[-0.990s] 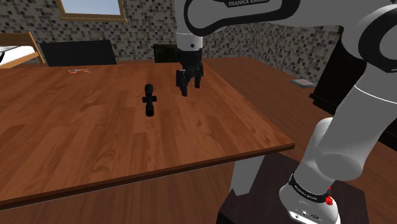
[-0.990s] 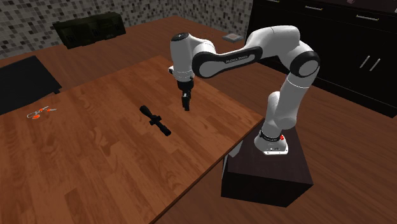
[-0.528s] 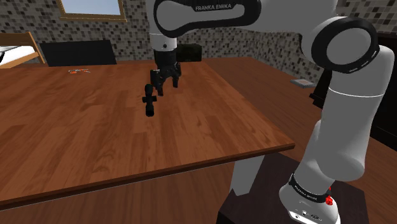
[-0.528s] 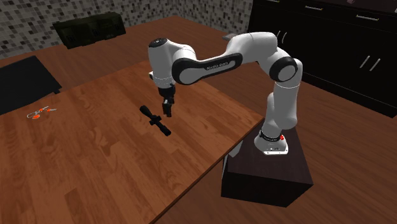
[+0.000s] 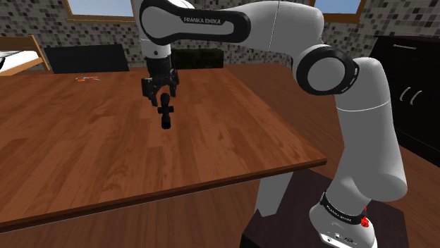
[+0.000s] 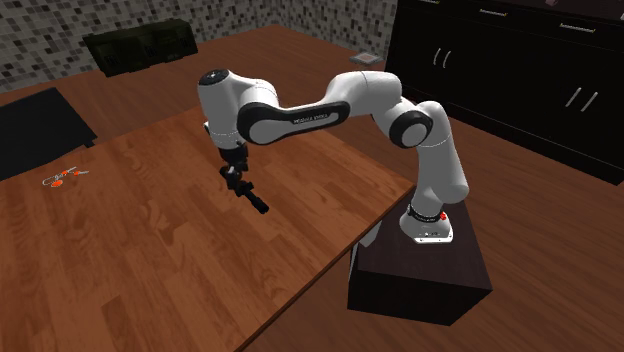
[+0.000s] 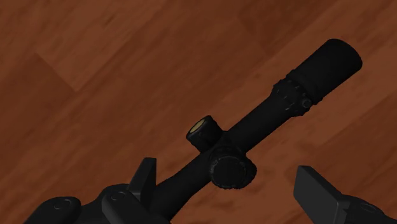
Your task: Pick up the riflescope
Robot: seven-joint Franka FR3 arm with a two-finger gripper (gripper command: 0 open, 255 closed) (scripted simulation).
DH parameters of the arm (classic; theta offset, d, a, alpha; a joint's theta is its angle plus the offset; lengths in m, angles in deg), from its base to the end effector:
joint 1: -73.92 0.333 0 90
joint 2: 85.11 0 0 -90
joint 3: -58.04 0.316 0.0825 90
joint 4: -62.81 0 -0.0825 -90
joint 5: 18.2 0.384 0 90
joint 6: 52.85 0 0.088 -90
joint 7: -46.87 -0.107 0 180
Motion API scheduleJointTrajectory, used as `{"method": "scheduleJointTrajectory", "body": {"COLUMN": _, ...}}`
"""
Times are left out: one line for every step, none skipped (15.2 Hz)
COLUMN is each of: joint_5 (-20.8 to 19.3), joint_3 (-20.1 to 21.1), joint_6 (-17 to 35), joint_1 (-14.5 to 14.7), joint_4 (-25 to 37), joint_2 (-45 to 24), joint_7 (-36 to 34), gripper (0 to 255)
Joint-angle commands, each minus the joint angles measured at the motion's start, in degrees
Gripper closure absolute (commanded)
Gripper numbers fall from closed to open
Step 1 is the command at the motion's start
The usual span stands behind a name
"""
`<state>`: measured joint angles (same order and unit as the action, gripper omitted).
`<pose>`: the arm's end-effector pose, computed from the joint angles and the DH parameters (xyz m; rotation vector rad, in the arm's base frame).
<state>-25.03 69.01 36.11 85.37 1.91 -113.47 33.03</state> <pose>0.6568 0.2183 0.5559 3.1088 0.1943 0.0169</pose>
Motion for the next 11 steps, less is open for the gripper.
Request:
{"method": "scheduleJointTrajectory", "body": {"joint_5": 0.0, "joint_3": 0.0, "joint_6": 1.6, "joint_1": 0.0, "joint_4": -1.6, "joint_2": 0.1, "joint_7": -0.2, "gripper": 0}}
{"method": "scheduleJointTrajectory", "body": {"joint_5": 0.0, "joint_3": 0.0, "joint_6": 2.6, "joint_1": -0.1, "joint_4": -2.9, "joint_2": 0.4, "joint_7": -0.2, "gripper": 0}}
{"method": "scheduleJointTrajectory", "body": {"joint_5": 0.1, "joint_3": 0.0, "joint_6": 3.5, "joint_1": -0.2, "joint_4": -4.1, "joint_2": 0.7, "joint_7": -0.3, "gripper": 0}}
{"method": "scheduleJointTrajectory", "body": {"joint_5": 0.1, "joint_3": 0.0, "joint_6": 4.4, "joint_1": -0.3, "joint_4": -5.2, "joint_2": 0.9, "joint_7": -0.3, "gripper": 0}}
{"method": "scheduleJointTrajectory", "body": {"joint_5": 0.1, "joint_3": 0.0, "joint_6": 5.3, "joint_1": -0.4, "joint_4": -6.3, "joint_2": 1.1, "joint_7": -0.3, "gripper": 0}}
{"method": "scheduleJointTrajectory", "body": {"joint_5": 0.1, "joint_3": 0.0, "joint_6": 5.8, "joint_1": -0.5, "joint_4": -6.9, "joint_2": 1.2, "joint_7": -0.3, "gripper": 0}}
{"method": "scheduleJointTrajectory", "body": {"joint_5": 0.1, "joint_3": 0.0, "joint_6": 5.8, "joint_1": -0.5, "joint_4": -7.0, "joint_2": 1.2, "joint_7": -0.3, "gripper": 0}}
{"method": "scheduleJointTrajectory", "body": {"joint_5": 0.1, "joint_3": 0.0, "joint_6": 5.7, "joint_1": -0.4, "joint_4": -6.8, "joint_2": 1.1, "joint_7": -0.4, "gripper": 255}}
{"method": "scheduleJointTrajectory", "body": {"joint_5": 0.1, "joint_3": 0.0, "joint_6": 5.7, "joint_1": -0.4, "joint_4": -6.8, "joint_2": 1.1, "joint_7": -0.3, "gripper": 255}}
{"method": "scheduleJointTrajectory", "body": {"joint_5": 0.1, "joint_3": 0.0, "joint_6": 5.7, "joint_1": -0.4, "joint_4": -6.8, "joint_2": 1.1, "joint_7": -0.3, "gripper": 255}}
{"method": "scheduleJointTrajectory", "body": {"joint_5": 0.1, "joint_3": 0.0, "joint_6": 5.7, "joint_1": -0.4, "joint_4": -6.7, "joint_2": 1.1, "joint_7": -0.3, "gripper": 255}}
